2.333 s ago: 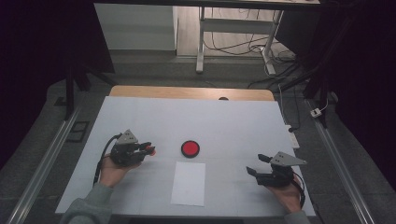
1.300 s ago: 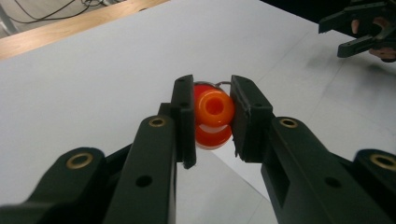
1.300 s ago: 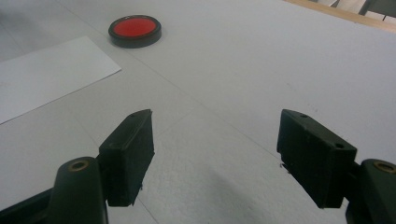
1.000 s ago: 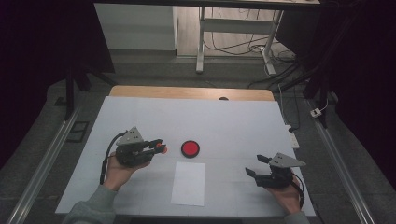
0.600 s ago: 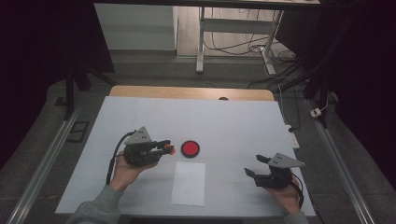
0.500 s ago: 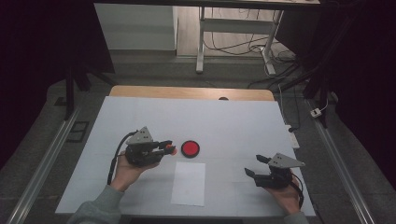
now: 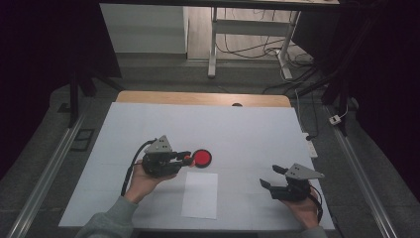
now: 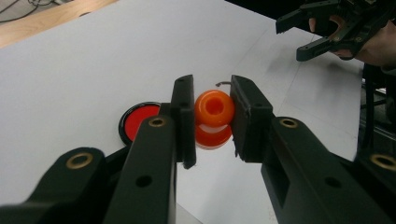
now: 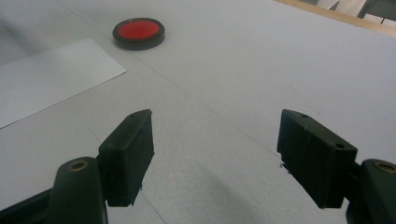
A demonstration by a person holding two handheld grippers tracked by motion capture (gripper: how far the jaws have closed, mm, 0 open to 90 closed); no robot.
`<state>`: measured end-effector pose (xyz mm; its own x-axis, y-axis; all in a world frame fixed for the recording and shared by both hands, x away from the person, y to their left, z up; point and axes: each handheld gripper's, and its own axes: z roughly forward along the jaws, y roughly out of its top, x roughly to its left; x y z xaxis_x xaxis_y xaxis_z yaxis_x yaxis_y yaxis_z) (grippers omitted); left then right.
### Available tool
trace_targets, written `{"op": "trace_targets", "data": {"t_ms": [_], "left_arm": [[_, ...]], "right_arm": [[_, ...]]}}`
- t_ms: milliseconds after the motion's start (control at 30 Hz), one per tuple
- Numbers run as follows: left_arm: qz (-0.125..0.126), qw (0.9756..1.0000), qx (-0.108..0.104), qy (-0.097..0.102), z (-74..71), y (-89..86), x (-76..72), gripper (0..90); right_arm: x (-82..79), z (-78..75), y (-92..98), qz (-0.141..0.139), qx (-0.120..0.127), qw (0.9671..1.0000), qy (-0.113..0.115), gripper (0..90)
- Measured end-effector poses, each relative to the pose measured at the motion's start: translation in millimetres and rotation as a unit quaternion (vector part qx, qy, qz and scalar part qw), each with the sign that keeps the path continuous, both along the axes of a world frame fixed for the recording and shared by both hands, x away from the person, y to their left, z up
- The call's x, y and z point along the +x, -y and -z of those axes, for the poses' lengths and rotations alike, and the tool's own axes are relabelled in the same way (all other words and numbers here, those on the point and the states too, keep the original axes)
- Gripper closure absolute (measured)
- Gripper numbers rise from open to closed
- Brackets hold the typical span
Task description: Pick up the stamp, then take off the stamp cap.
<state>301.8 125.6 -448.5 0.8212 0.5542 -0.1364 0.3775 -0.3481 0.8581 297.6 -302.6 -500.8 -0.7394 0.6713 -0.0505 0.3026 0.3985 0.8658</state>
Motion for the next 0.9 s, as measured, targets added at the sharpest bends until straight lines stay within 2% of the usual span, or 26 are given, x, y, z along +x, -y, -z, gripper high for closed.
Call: {"op": "trace_targets", "data": {"t_ms": [67,200,500,900], "left_arm": [[0.005,1.0000,-0.005,-0.004,-0.1,3.4,2.4,72.2],[0.011,0.9999,0.001,-0.003,0.3,8.3,4.7,72.2],[0.006,1.0000,-0.003,-0.002,-0.1,7.0,5.7,72.2],[0.012,0.9999,0.001,-0.006,1.6,9.1,10.5,72.2]], "right_arm": [[0.1,0.3,-0.4,-0.001,-0.002,1.0000,-0.001,26.5],[-0.3,0.3,-0.9,-0.001,-0.003,1.0000,0.001,26.4],[-0.2,0.3,-2.9,0.001,-0.011,0.9999,0.008,25.6],[1.6,-2.0,-14.5,-0.014,-0.001,0.9999,0.007,26.0]]}}
